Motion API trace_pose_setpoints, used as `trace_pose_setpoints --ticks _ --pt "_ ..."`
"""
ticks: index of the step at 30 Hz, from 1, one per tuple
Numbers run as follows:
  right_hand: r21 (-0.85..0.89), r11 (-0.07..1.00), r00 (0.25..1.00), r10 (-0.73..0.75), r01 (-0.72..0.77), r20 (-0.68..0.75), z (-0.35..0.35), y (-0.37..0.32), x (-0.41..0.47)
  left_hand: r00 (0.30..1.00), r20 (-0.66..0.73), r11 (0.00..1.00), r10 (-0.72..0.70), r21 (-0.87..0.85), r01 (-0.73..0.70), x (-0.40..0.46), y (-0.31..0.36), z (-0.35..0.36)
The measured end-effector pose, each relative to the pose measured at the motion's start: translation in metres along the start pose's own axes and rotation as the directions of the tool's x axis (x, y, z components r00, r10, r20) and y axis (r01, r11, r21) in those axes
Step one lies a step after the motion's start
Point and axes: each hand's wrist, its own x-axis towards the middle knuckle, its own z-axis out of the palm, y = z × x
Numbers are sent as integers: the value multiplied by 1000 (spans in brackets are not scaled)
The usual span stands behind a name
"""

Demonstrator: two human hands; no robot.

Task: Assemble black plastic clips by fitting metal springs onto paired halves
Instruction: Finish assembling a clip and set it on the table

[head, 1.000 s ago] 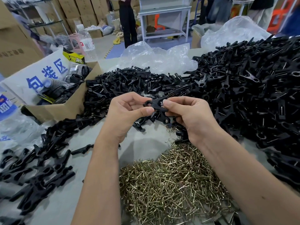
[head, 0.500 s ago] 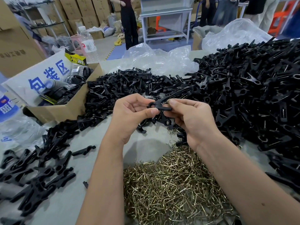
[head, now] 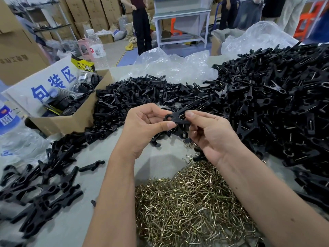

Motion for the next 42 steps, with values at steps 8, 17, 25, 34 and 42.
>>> trace_pose_setpoints --ticks 8,17,25,34,42 --pt "177 951 948 208 -253 242 0 2 -3 1000 28 996 4 -88 -2 -2 3 -3" --pt "190 842 727 296 -505 619 -7 -3 -5 998 67 993 5 -117 3 -3 3 -1" --pt "263 784 673 249 -562 696 -13 -7 0 998 62 992 -24 -125 32 -5 3 5" --pt "266 793 669 224 -548 709 -16 -13 2 999 36 995 6 -99 -2 -3 4 9" --pt "249 820 660 195 -516 726 -18 -13 0 999 39 996 5 -84 -2 -4 4 10"
